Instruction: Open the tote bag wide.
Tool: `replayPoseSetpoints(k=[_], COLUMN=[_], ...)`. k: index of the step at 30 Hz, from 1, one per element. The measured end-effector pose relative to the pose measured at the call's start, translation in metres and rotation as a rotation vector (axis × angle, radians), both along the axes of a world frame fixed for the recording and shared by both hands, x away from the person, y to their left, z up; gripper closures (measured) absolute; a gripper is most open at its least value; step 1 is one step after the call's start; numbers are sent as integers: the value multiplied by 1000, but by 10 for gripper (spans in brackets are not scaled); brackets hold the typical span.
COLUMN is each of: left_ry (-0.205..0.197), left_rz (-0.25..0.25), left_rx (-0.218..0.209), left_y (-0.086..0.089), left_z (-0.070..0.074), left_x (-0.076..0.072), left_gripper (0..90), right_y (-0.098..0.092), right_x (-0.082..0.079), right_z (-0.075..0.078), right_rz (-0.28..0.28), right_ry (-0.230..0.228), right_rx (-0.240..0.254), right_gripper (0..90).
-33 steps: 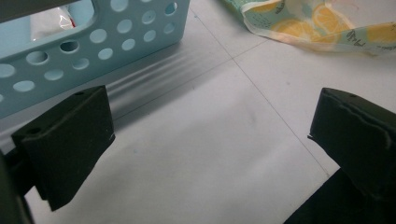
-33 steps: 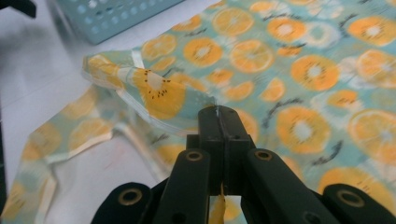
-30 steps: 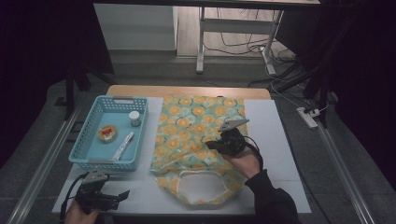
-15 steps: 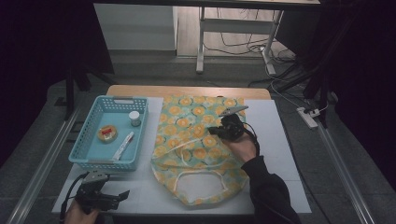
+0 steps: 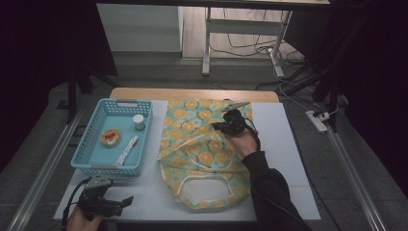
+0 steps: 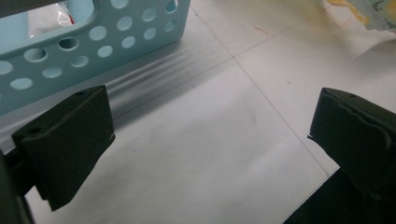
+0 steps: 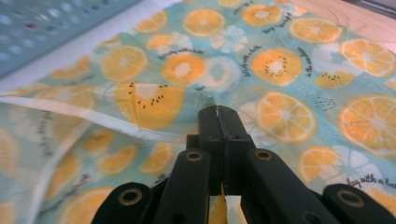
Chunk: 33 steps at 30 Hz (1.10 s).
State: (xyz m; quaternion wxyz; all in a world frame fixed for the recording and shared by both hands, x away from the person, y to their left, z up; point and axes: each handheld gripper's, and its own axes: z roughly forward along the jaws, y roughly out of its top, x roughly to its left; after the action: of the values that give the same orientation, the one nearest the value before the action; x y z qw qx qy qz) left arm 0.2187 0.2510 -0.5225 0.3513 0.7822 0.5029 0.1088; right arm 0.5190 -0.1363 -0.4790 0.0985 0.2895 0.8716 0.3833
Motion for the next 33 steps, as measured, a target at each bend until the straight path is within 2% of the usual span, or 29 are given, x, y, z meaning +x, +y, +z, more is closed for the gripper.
replayPoseSetpoints(k=[6, 8, 11, 12, 15, 17, 23, 28, 33], left_ry=[-1, -1, -2, -2, -3, -3, -2, -4, -4], left_rz=[-1, -2, -2, -2, 0, 1, 2, 3, 1], left_rx=[-1, -1, 1, 2, 3, 3, 4, 4, 4], left_y=[0, 0, 0, 0, 0, 0, 0, 0, 0], left_z=[0, 0, 0, 0, 0, 0, 0, 0, 0], left_x=[0, 0, 0, 0, 0, 0, 0, -1, -1], left_gripper=[0, 0, 0, 0, 0, 0, 0, 0, 0], right_y=[7, 7, 7, 6, 5, 4, 2, -1, -5], right_x=[7, 7, 5, 4, -2, -7, -29, -50, -73], right_z=[-26, -30, -26, -23, -12, -5, 12, 17, 12], right_rz=[-10, -8, -15, -15, -14, -2, 60, 112, 171], right_ry=[50, 51, 45, 53, 38, 40, 52, 68, 93], right_rx=[-48, -59, -46, -37, -22, -6, 14, -4, -25], right_gripper=[886, 836, 714, 663, 558, 487, 354, 224, 136])
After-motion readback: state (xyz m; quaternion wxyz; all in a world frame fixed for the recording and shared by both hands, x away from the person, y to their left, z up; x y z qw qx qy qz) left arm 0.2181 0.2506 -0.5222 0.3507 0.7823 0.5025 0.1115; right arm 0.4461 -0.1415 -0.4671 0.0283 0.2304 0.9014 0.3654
